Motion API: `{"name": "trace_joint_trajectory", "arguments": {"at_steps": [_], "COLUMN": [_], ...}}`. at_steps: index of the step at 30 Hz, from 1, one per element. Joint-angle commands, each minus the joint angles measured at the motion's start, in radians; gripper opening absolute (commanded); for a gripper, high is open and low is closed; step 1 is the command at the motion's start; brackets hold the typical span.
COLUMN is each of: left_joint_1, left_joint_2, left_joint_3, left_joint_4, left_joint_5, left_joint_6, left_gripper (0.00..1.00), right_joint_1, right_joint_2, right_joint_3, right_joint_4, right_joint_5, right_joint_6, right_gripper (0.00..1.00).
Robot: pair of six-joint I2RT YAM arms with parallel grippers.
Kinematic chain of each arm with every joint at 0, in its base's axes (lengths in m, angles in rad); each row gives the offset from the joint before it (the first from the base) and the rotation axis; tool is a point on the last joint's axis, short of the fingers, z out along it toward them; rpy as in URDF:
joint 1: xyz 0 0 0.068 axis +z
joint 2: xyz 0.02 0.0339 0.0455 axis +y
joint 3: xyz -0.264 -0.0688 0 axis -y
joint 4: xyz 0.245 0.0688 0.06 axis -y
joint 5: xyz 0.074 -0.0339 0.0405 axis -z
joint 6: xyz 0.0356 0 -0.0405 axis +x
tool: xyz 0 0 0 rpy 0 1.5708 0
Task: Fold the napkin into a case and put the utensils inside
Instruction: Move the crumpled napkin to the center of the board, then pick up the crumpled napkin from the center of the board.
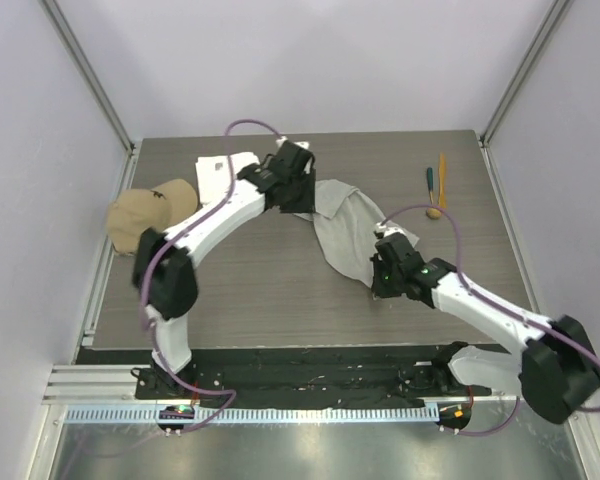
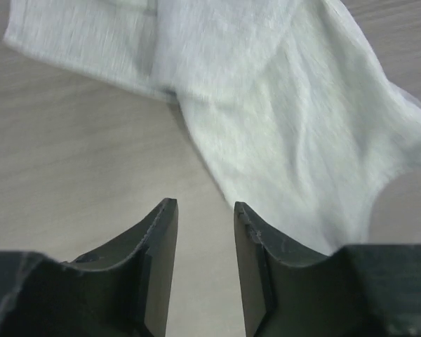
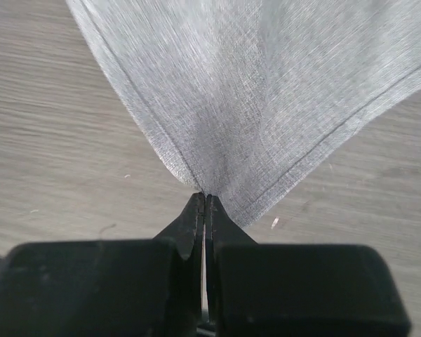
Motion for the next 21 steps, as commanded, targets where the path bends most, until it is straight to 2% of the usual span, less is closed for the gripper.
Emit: {"name": "trace_joint_trajectory", "arguments": {"at_steps": [1,5,7,8,10,15,21], "left_joint_1": [-0.063,-0.123,-0.144,-0.150,-0.160,-0.161,-0.161], "left_joint_2": [0.226,0.344,0.390,0.404,0.454,0.531,0.596], "left_joint_3": [0.230,0.328,0.373,0.405,0.449,0.540,0.583], "left_joint_4": [-0.076,-0.045,-0.039,-0.043,-0.059,-0.068,-0.066], "left_joint_5": [-0.073,-0.199,-0.227,-0.266,-0.306,-0.394,-0.422], "left_joint_6": [0.227,0.326,0.364,0.375,0.392,0.429,0.467], "left_gripper": [0.39,0.40,0.43,0.50,0.55,0.57,0.58], "right_joint_1": [-0.002,-0.002,0.000,-0.002,-0.002,0.000,-0.002], "right_joint_2": [-0.167,-0.184,-0.178,-0.178,-0.190,-0.214,-0.247], "right_joint_3": [0.004,-0.016,-0.017,-0.016,-0.025,-0.042,-0.045], "right_joint_4": [-0.034,-0.041,-0.046,-0.049,-0.043,-0.038,-0.037], "right_joint_5": [-0.001,-0.026,-0.035,-0.041,-0.046,-0.052,-0.053], "right_joint_6": [0.130,0.140,0.145,0.148,0.154,0.157,0.160], "right_gripper": [0.01,0.01,0.01,0.01,0.01,0.01,0.01]}}
